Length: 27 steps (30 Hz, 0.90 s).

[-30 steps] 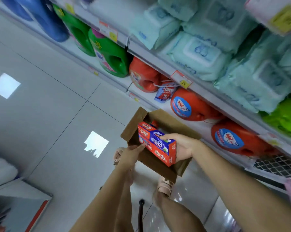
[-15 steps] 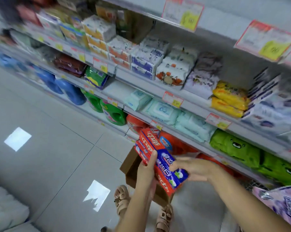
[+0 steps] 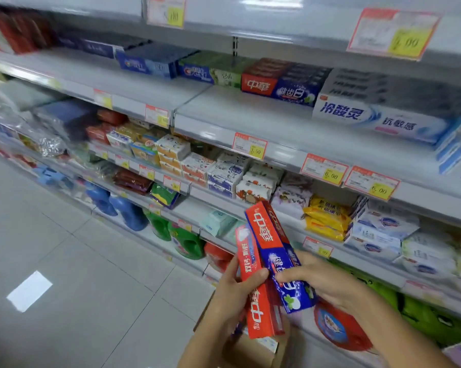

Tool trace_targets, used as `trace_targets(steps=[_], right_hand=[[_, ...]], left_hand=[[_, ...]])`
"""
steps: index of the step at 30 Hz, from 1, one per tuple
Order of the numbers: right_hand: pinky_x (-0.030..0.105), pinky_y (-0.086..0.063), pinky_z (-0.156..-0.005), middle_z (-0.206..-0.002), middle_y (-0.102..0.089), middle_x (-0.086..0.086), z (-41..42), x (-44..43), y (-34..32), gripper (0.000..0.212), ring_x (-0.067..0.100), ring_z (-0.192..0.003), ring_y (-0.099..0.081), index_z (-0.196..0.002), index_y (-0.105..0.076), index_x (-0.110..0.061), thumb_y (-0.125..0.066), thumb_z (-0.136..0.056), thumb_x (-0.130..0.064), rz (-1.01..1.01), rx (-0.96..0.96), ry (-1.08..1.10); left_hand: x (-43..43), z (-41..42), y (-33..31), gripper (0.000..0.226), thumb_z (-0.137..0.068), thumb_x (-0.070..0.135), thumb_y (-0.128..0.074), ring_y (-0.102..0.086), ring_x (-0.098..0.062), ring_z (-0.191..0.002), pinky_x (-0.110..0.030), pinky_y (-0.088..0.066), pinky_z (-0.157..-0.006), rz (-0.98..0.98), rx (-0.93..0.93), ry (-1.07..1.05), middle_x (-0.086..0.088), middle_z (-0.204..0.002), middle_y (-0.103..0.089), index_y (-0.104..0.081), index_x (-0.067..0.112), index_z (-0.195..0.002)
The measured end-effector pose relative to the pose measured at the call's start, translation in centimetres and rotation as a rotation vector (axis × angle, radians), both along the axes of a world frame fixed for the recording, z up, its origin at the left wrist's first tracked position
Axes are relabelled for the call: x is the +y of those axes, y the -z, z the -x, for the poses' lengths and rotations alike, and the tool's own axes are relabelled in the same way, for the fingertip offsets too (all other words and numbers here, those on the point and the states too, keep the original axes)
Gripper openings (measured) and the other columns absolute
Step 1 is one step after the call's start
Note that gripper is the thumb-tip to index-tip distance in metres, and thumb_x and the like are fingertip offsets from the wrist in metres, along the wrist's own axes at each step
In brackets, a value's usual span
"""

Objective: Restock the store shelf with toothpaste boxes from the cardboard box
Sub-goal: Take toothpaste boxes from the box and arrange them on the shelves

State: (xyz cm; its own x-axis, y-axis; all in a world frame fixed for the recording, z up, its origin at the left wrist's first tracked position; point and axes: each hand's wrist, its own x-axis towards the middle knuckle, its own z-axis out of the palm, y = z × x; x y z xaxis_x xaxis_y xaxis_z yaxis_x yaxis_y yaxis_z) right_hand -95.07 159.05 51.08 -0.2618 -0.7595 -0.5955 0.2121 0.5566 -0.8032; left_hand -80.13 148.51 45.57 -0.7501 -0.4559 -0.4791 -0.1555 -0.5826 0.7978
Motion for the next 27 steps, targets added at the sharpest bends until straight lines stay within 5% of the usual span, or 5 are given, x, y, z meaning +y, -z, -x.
trace_targets(steps=[4,9,14,21,27], right_hand=[[0.041,-0.056,-0.083,-0.104,-0.072,0.009,1.6,0.7,-2.9,0.073,0.028,-0.095,-0.069,-0.117,-0.055,-0.016,-0.088,-0.053,-0.031,0.066,0.062,-0.021],[0.035,-0.055,-0.072,-0.105,-0.071,0.015,3.4,1.7,-5.3,0.102,0.029,-0.089,-0.07,-0.122,-0.052,-0.014,-0.092,-0.034,-0.049,0.147,0.094,-0.002],[0.033,-0.057,-0.063,-0.101,-0.07,0.023,3.9,2.8,-8.5,0.08,0.033,-0.079,-0.069,-0.119,-0.054,-0.004,-0.081,-0.049,-0.031,0.198,0.09,0.008],[0.034,-0.058,-0.061,-0.093,-0.071,0.023,4.0,4.8,-13.5,0.05,0.029,-0.07,-0.07,-0.108,-0.062,-0.013,-0.074,-0.06,-0.02,0.257,0.164,0.099],[0.024,-0.055,-0.055,-0.087,-0.075,0.008,5.6,5.3,-17.3,0.064,0.021,-0.067,-0.071,-0.105,-0.064,-0.019,-0.088,-0.047,-0.035,0.163,0.46,0.203]], left_hand=[[-3.0,-0.4,-3.7,0.053,-0.066,0.015,-0.082,-0.071,-0.016,-0.071,-0.025,-0.055,-0.06,0.293,-0.099,0.021,-0.006,-0.091,-0.073,-0.058,0.01,-0.113],[-5.8,-0.4,-7.6,0.049,-0.071,0.04,-0.077,-0.072,-0.025,-0.082,-0.04,-0.058,-0.08,0.468,-0.138,0.109,-0.009,-0.098,-0.073,-0.056,0.018,-0.11],[-6.3,0.6,-11.0,0.038,-0.087,0.048,-0.054,-0.073,-0.02,-0.075,-0.03,-0.058,-0.066,0.478,-0.152,0.16,-0.005,-0.089,-0.073,-0.048,0.024,-0.115],[-7.3,2.3,-16.9,0.051,-0.073,0.024,-0.078,-0.067,-0.019,-0.076,-0.033,-0.054,-0.074,0.403,-0.045,0.417,-0.006,-0.088,-0.07,-0.055,0.016,-0.117],[-9.0,4.5,-20.1,0.043,-0.076,0.028,-0.07,-0.068,-0.022,-0.07,-0.03,-0.057,-0.064,0.596,-0.012,0.305,-0.011,-0.095,-0.073,-0.062,0.017,-0.117]])
